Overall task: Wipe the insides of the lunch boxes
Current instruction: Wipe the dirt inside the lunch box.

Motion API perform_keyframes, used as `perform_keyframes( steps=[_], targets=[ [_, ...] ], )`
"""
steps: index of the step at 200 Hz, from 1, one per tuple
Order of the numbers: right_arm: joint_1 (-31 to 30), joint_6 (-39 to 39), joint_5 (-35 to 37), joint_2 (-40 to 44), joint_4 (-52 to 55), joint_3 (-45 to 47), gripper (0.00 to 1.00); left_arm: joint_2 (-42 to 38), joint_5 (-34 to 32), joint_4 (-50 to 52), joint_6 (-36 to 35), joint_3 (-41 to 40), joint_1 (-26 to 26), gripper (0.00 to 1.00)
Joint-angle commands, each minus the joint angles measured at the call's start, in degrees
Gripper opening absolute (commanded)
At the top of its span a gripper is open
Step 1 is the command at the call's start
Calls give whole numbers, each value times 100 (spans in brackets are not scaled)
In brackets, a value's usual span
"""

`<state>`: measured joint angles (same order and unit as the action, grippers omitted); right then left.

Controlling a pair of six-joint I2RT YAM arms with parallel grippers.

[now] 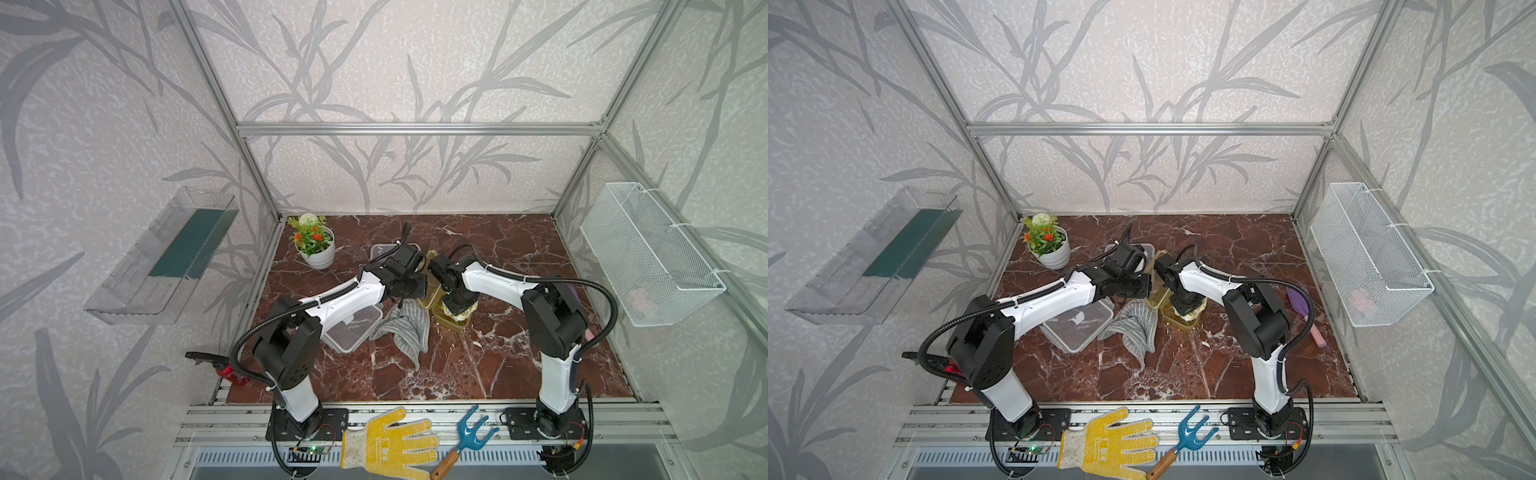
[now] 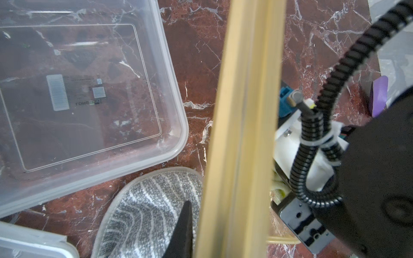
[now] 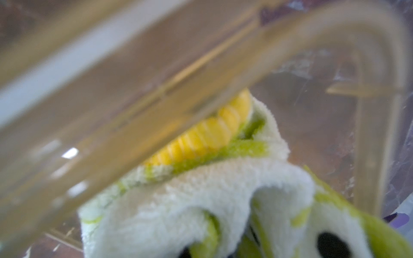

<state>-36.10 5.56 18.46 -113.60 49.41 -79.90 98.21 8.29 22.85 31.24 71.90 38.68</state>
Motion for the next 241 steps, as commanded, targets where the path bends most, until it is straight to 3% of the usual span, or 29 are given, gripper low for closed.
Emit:
perform_keyframes(
  steps=[1, 30, 93, 130, 207, 241],
  targets=[
    [135, -64, 562, -222, 13, -32, 0, -253, 59, 338, -86, -123, 17, 8],
    [265, -29, 687, -254, -280, -82, 0, -244, 184, 325, -118, -150, 15, 8],
    [571, -320, 105, 30, -1169, 180, 0, -230, 372, 274, -120, -141, 12, 7],
    [644, -463, -662, 152, -1521, 318, 0, -158, 518, 160, -70, -132, 10, 7],
    [930, 175, -2692, -49, -2157, 3, 0, -148, 604, 63, -32, -166, 19, 7],
    [926, 329, -3755, 1, -2624, 289, 0, -95, 666, -45, 47, -176, 13, 7]
  ],
)
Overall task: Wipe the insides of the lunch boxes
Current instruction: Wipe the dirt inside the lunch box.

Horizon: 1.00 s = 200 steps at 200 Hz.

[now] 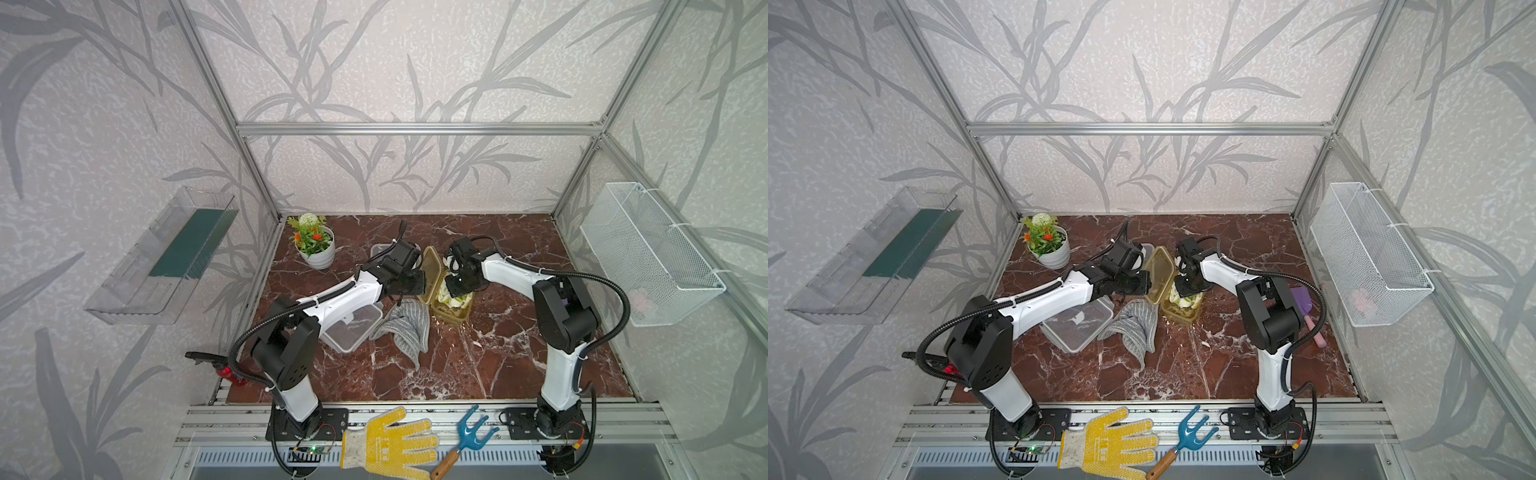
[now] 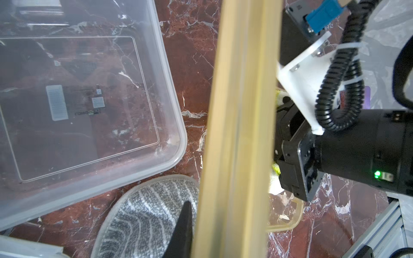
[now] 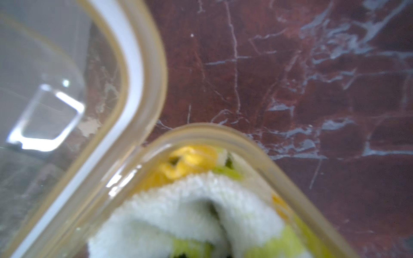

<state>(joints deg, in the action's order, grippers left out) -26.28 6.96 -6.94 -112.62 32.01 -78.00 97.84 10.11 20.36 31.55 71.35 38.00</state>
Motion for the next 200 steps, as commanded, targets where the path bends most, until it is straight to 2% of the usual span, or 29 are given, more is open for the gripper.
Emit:
perform_keyframes(
  steps=[1, 46, 102, 137, 164, 200],
  targets=[
    [-54, 195, -1245, -100, -896, 108, 0, -61, 484, 205, 21, -122, 87, 7],
    [-139, 412, -2340, 40, -754, 559, 0, -11, 312, 175, 109, -54, 76, 7],
    [-712, 472, -2541, 55, -115, 558, 0, 76, 407, -12, 316, -26, 75, 7],
    [-876, 100, -2260, -11, 796, 306, 0, -11, 219, 76, 267, 14, 61, 7],
    [-870, -296, -1442, -106, 1666, 210, 0, -62, 79, 186, 175, 63, 62, 7],
    [-874, -550, -402, -135, 2320, 139, 0, -143, -92, 318, 62, 53, 66, 7]
  ],
)
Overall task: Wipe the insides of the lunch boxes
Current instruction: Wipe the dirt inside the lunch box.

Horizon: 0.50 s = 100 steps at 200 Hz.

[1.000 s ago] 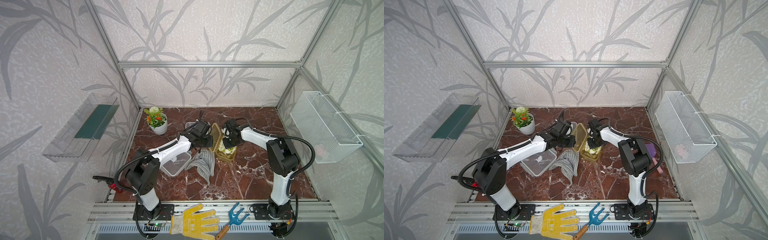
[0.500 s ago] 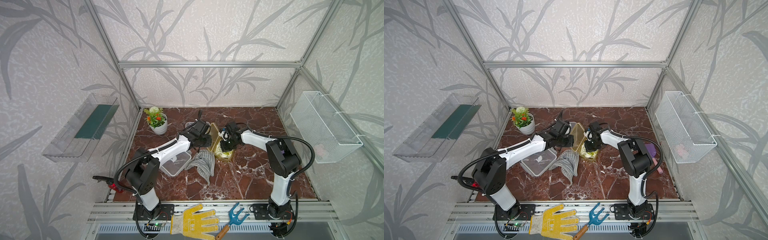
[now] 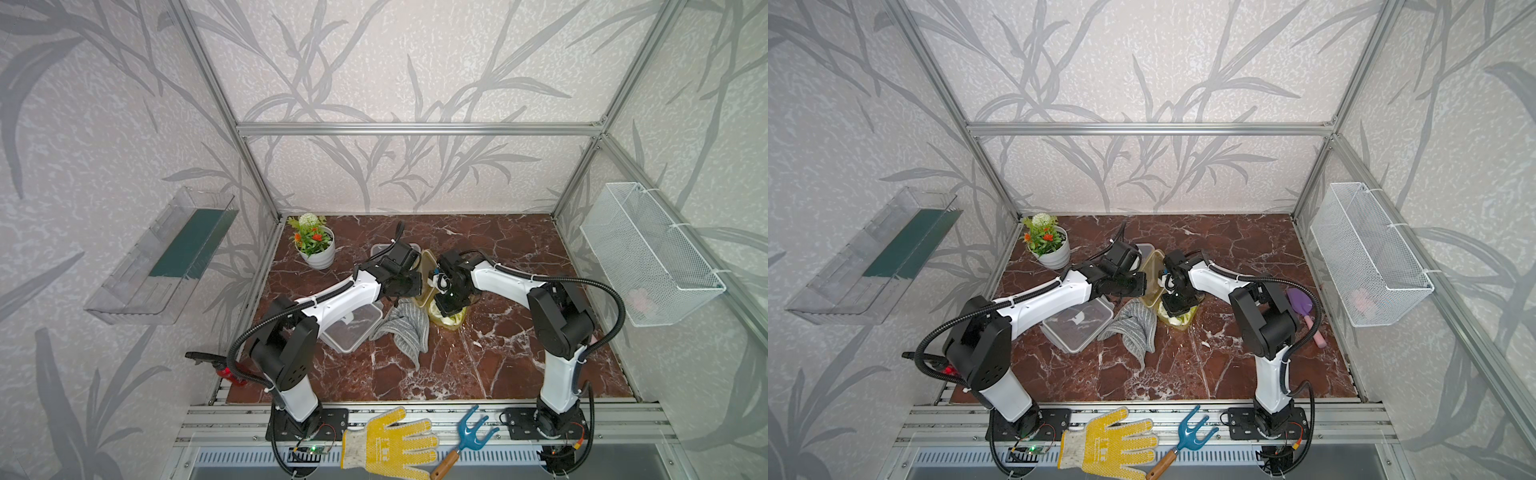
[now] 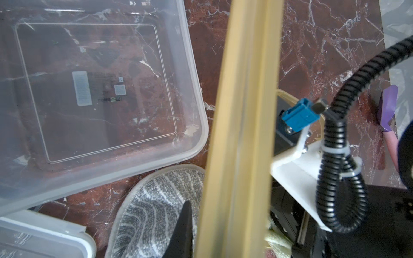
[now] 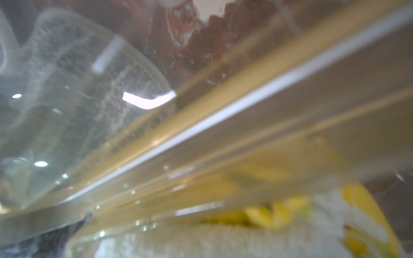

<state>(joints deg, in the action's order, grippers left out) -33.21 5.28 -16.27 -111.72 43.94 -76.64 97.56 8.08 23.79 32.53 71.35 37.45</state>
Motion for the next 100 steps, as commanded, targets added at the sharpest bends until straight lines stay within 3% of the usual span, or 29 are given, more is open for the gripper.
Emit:
perform_keyframes(
  steps=[1, 41, 71, 100],
  targets=[
    [-179, -384, 565, -226, 1130, -3, 0, -119, 109, -20, -41, 54, 121, 7],
    [-122, -486, 2066, -471, 1636, -257, 0, -198, 27, 73, -100, 15, 118, 7],
    [254, -399, 2411, -526, 1495, -246, 0, -320, 5, 64, -107, -79, 113, 7],
    [425, -405, 3264, -625, 1330, -447, 0, -353, 31, 125, -91, -103, 114, 7]
  ],
)
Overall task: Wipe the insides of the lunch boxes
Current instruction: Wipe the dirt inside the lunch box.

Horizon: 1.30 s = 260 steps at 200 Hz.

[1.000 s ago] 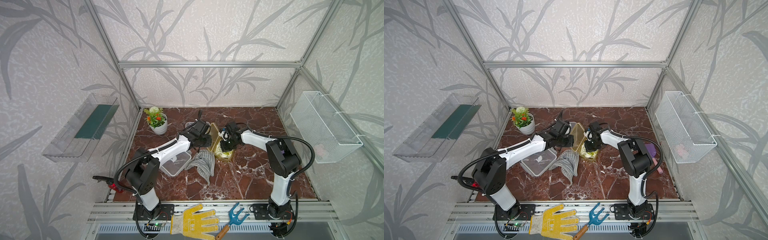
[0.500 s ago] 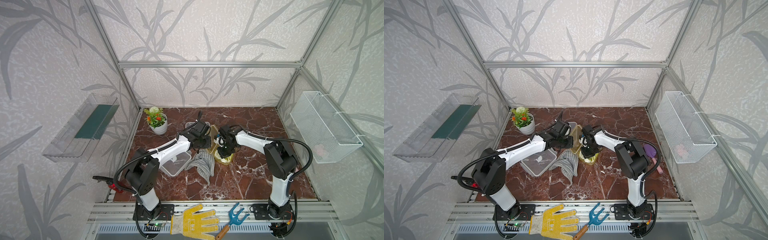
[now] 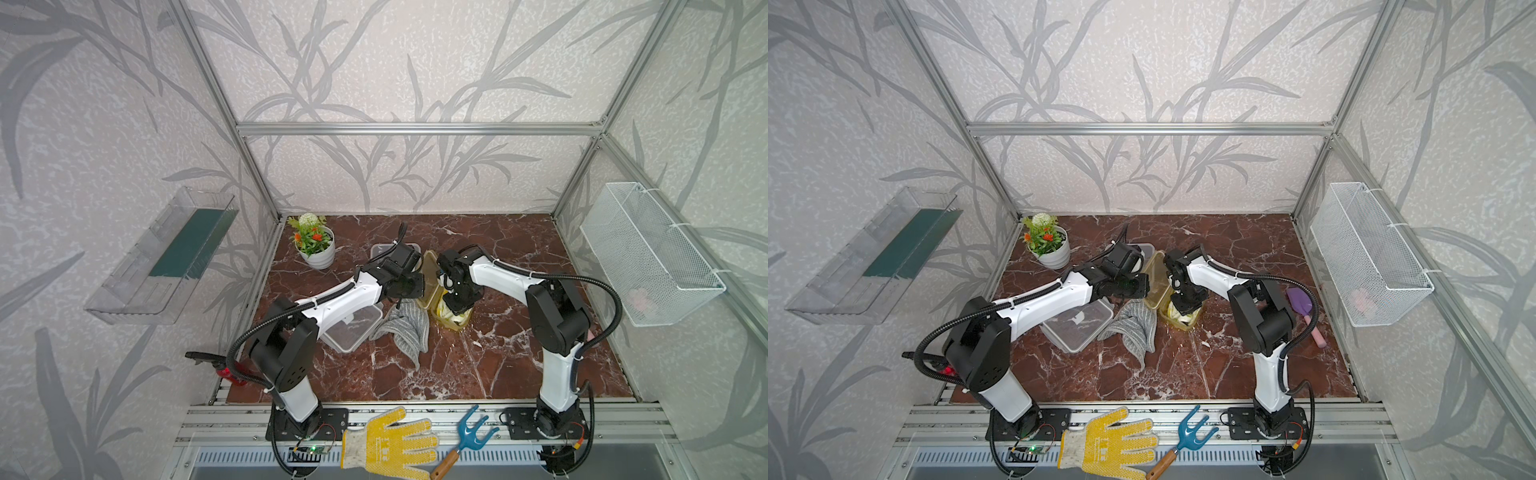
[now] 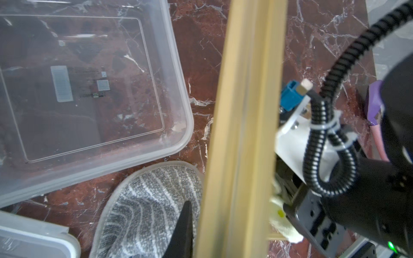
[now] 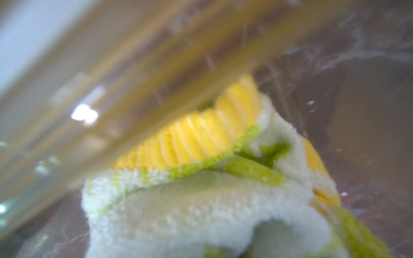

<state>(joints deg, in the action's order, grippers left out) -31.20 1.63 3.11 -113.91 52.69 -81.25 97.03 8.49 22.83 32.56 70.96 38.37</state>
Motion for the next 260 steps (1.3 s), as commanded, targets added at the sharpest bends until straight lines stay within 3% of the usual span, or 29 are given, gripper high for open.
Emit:
perform_keyframes(
  steps=[1, 19, 39, 64, 150, 203, 260],
  targets=[
    [222, -40, 1355, -410, 446, 5, 0, -304, -12, 222, -92, -64, 22, 7],
    [229, -47, 1897, -525, 268, -175, 0, -352, 51, 222, -53, -136, 28, 7],
    [321, 12, 1786, -498, -150, -267, 0, -467, 24, 155, 3, -269, 24, 7],
    [464, 184, 1118, -392, -667, -359, 0, -475, 37, 178, 28, -302, 26, 7],
    [391, 1136, -2273, -285, -2626, 22, 0, -462, 53, 79, 106, -311, 28, 7],
    [154, 1265, -3101, -387, -3047, -11, 0, -397, 120, 28, 119, -285, 22, 7],
    [-208, 1014, -3685, -41, -2724, 315, 0, -379, -87, 129, 94, -215, -30, 7]
  ],
)
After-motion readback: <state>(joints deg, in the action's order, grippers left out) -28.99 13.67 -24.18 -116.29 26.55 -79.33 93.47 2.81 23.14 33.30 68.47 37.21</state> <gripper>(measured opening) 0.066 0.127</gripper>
